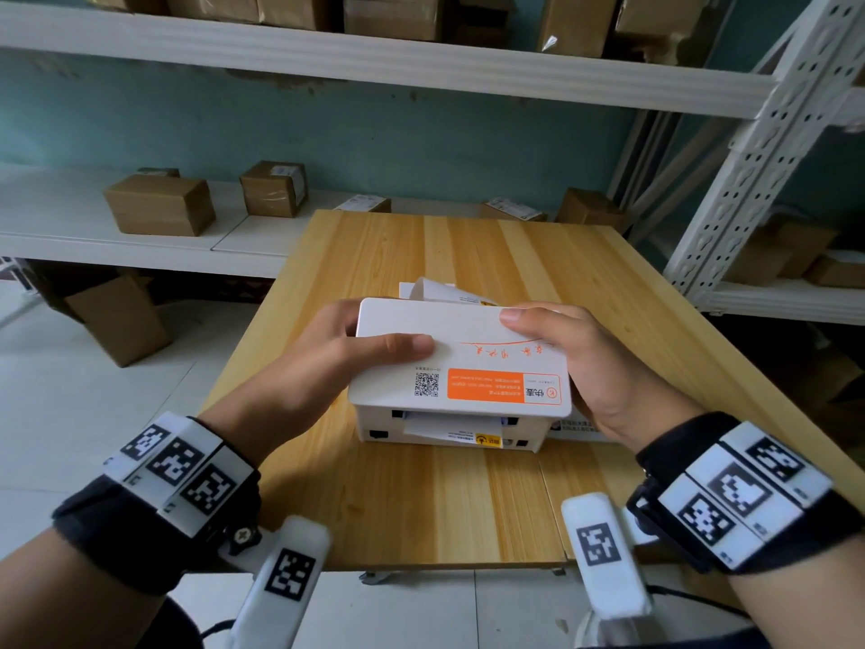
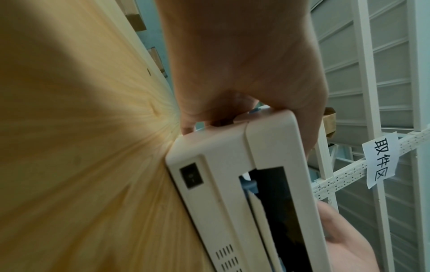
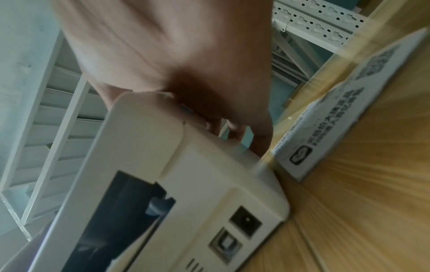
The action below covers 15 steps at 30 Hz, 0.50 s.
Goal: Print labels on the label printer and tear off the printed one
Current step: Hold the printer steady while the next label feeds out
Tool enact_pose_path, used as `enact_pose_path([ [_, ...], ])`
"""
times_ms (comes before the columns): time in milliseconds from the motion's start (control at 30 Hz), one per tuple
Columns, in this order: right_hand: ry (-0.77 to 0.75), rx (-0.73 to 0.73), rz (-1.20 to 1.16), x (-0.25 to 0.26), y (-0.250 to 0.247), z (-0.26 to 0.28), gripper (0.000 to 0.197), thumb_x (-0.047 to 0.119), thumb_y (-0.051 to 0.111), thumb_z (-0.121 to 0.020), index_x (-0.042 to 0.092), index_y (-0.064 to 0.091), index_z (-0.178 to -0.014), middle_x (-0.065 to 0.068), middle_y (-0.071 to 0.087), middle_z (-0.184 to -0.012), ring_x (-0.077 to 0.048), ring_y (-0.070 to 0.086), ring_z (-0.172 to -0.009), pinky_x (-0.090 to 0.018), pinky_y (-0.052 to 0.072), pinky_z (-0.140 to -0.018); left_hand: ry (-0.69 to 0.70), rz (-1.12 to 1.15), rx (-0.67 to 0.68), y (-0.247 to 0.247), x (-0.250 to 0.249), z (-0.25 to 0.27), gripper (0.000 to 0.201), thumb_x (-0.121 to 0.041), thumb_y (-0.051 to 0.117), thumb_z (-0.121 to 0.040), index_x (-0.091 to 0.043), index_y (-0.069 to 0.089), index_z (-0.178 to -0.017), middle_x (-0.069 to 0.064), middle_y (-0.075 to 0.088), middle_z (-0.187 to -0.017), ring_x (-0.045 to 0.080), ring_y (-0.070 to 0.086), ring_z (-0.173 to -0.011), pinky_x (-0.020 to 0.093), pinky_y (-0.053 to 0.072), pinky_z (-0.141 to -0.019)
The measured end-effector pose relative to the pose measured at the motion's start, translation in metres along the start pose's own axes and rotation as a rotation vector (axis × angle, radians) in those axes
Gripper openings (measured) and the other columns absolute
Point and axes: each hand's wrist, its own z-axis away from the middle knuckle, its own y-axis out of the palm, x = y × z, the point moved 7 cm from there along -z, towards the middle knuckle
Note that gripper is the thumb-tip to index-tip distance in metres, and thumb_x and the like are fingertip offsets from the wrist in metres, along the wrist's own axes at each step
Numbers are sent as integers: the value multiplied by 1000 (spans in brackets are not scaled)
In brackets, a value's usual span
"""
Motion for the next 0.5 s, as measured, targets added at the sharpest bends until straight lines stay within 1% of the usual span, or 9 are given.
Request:
enact_pose_path([
  [100, 1, -2, -4, 1, 0, 1, 36, 26, 58, -93, -8, 66, -104, -19, 75, -94, -24, 71, -78, -26, 54, -69, -1, 10, 5, 0, 0, 1, 35, -23, 72, -81, -2, 72, -108, 13, 80, -106, 29, 78, -94, 30, 60, -78],
  [267, 7, -17, 26, 1, 0, 1, 35, 24, 54, -97, -8, 66, -106, -27, 73, -102, -28, 71, -82, -29, 53, -72, -8, 13, 5, 1, 0, 0, 36, -23, 72, -81, 0, 72, -109, 14, 80, -107, 32, 77, -97, 37, 58, -84],
  [333, 17, -18, 18, 1, 1, 2, 32, 23, 53, -97, -5, 68, -103, -24, 74, -99, -26, 71, -81, -28, 53, -71, -13, 7, 2, 0, 1, 0, 37, -23, 72, -80, 1, 72, -109, 14, 80, -106, 32, 77, -95, 37, 58, -83],
  [400, 24, -18, 3, 1, 1, 2, 28, 22, 53, -97, 0, 70, -100, -19, 75, -93, -24, 72, -78, -26, 54, -68, -17, 7, -4, 0, 1, 0, 37, -24, 73, -79, 1, 73, -106, 14, 81, -104, 29, 78, -92, 32, 60, -79],
  [433, 27, -20, -3, 1, 2, 2, 28, 22, 53, -97, 1, 71, -100, -17, 76, -91, -23, 72, -77, -25, 54, -68, -17, 9, -7, 0, 1, 0, 35, -24, 73, -79, 0, 74, -105, 14, 81, -103, 28, 78, -90, 30, 60, -76],
  [500, 34, -29, -12, 1, 1, 2, 29, 21, 53, -96, -2, 70, -101, -17, 75, -91, -23, 72, -77, -25, 55, -68, -18, 9, -12, 0, 1, 0, 34, -24, 73, -79, -1, 74, -104, 14, 81, -103, 29, 78, -90, 31, 59, -76],
])
